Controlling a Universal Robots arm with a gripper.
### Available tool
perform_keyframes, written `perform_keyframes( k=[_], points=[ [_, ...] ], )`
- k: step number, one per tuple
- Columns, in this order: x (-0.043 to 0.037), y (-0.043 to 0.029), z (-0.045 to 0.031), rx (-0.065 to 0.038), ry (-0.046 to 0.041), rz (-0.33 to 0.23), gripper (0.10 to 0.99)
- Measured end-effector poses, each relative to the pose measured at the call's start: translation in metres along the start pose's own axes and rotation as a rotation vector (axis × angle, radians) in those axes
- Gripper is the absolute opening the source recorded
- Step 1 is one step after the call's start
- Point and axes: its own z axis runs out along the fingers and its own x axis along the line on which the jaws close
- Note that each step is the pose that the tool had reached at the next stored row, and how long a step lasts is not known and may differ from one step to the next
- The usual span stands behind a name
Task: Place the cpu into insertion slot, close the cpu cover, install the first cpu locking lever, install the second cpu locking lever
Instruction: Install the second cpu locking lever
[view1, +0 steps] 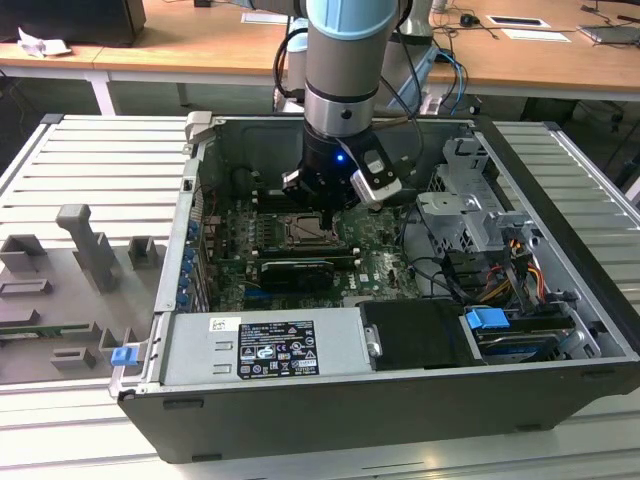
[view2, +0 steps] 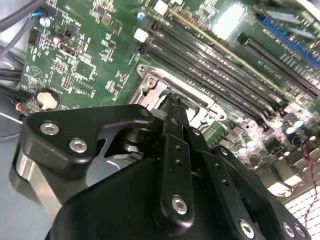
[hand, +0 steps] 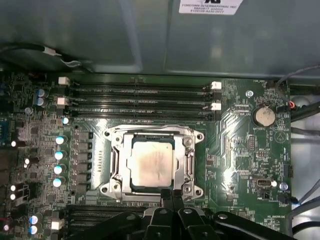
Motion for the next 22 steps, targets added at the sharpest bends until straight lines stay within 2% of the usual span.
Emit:
perform_keyframes(
  k=[6, 7, 10, 11, 16, 17, 18, 19, 21, 22],
  points=[
    [0.0029, -0.0095, 0.0005, -0.013, -0.0002, -0.002, 0.106],
    [0.0059, -0.0106, 0.0008, -0.015, -0.0002, -0.003, 0.106],
    [0.0243, -0.0123, 0.0034, -0.018, -0.0001, -0.005, 0.106],
    [0.0281, -0.0124, 0.0049, -0.017, 0.0000, -0.006, 0.106],
    [0.0327, -0.0131, 0.0146, -0.017, 0.0005, -0.010, 0.106],
    [0.0343, -0.0135, 0.0169, -0.021, 0.0005, -0.011, 0.106],
    [0.0357, -0.0165, 0.0172, -0.042, -0.0003, -0.011, 0.106],
    [0.0373, -0.0195, 0.0170, -0.054, -0.0008, -0.011, 0.106],
    [0.0389, -0.0236, 0.0167, -0.064, -0.0012, -0.011, 0.106],
    [0.0399, -0.0253, 0.0165, -0.066, -0.0012, -0.011, 0.106]
  ],
)
